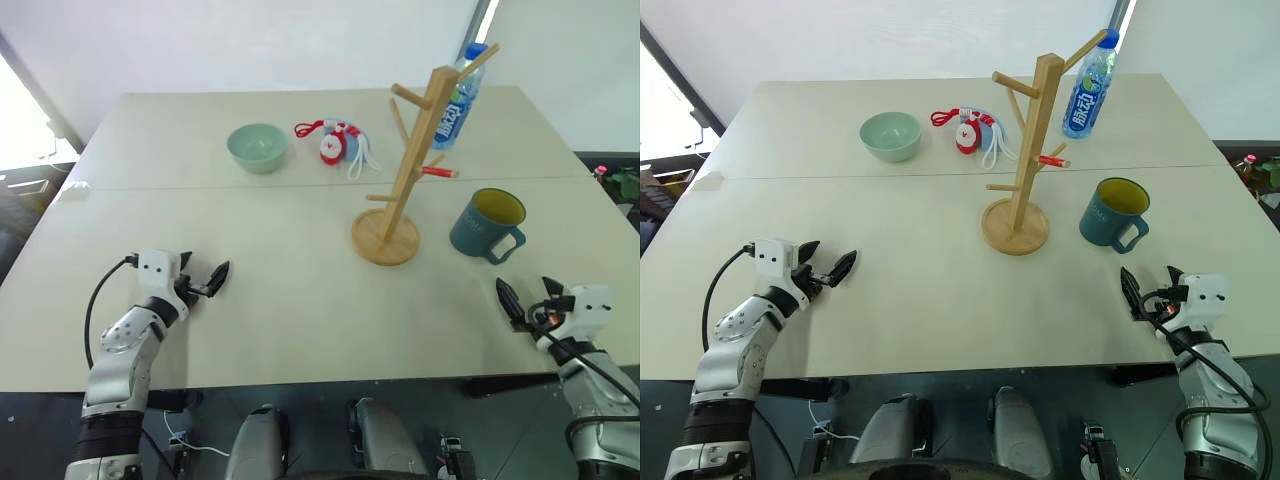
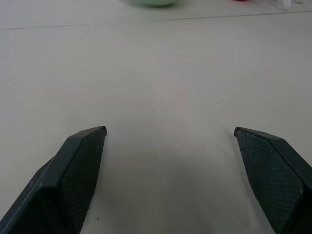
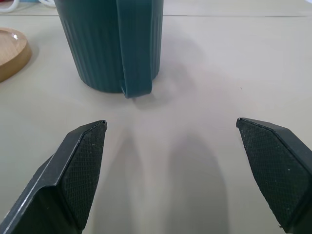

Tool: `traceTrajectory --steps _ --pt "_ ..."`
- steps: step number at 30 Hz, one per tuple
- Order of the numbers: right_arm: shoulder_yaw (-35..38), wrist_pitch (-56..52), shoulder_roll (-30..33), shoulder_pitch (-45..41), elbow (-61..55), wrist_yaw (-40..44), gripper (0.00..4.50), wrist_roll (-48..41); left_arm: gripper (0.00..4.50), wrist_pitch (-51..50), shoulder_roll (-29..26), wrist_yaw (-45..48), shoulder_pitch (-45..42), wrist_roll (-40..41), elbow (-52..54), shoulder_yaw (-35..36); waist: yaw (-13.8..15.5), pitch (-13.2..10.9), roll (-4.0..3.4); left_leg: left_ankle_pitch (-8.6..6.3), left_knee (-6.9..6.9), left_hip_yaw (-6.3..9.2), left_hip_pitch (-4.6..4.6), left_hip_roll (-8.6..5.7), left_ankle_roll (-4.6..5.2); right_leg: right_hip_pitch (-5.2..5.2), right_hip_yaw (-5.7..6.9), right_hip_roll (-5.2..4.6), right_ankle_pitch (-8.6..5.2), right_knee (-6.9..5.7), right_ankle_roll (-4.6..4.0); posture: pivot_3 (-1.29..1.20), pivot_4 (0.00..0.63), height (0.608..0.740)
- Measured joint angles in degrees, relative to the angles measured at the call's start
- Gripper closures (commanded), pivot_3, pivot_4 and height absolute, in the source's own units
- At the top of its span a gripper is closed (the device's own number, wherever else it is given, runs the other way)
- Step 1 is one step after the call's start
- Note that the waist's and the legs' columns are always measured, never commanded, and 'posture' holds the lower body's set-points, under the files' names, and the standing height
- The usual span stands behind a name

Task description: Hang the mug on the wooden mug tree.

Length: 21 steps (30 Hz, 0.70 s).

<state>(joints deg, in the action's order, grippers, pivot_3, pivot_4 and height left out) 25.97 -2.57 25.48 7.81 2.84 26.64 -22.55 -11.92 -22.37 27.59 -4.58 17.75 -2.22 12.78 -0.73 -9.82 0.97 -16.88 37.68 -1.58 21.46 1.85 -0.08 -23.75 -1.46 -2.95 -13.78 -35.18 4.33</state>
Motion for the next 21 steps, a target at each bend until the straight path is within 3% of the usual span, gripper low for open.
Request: traceTrajectory --steps 13,21 --pt "0.0 0.0 0.0 0.7 -0.6 0.0 0.08 0.4 0.0 -0.4 0.4 0.8 -0.5 0.5 0.1 -0.5 0.1 0.0 0.0 0.0 0.0 0.0 0.01 -0.01 0.0 0.0 0.04 0.03 0.0 0.0 0.0 0.0 0.15 0.74" --pt "-0.7 -0.6 -0.2 2.0 -3.6 0.0 0.08 0.4 0.0 -2.8 0.3 9.2 -0.6 3.4 7.2 -7.1 0.1 0.0 0.0 0.0 0.0 -0.01 0.02 -0.01 0.0 0.0 0.02 0.04 0.0 0.0 0.0 0.0 0.15 0.74"
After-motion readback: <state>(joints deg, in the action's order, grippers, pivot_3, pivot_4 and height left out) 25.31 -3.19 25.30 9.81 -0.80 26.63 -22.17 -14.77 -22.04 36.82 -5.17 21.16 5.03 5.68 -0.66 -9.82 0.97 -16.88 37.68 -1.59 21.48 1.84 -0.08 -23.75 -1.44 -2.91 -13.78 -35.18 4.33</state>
